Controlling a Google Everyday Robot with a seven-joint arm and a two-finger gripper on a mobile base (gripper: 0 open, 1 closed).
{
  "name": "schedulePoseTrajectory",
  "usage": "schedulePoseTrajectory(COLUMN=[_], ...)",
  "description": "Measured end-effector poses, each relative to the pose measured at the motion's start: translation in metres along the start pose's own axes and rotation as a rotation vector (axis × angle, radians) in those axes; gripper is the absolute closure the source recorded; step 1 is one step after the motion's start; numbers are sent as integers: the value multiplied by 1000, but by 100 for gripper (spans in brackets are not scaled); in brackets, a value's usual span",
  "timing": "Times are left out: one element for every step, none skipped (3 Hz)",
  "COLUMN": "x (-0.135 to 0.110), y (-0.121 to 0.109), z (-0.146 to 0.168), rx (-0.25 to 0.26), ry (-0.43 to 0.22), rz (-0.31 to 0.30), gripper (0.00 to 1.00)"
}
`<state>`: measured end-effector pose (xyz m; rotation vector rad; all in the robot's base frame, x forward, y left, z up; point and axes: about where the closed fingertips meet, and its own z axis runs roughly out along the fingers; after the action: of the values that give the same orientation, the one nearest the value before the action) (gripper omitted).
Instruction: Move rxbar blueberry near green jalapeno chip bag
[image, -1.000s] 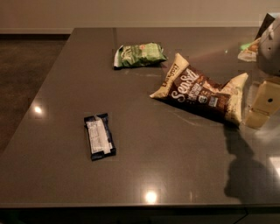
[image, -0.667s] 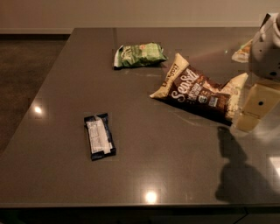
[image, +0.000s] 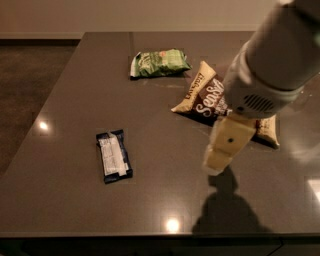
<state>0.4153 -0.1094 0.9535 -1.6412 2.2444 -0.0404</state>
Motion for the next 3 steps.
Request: schedulePoseTrajectory(x=[-28, -51, -68], y=[17, 24, 27], z=[22, 49, 75], rx=[-34, -96, -150], ry=[-22, 5, 42], rz=[49, 89, 143], gripper=[0, 0, 0])
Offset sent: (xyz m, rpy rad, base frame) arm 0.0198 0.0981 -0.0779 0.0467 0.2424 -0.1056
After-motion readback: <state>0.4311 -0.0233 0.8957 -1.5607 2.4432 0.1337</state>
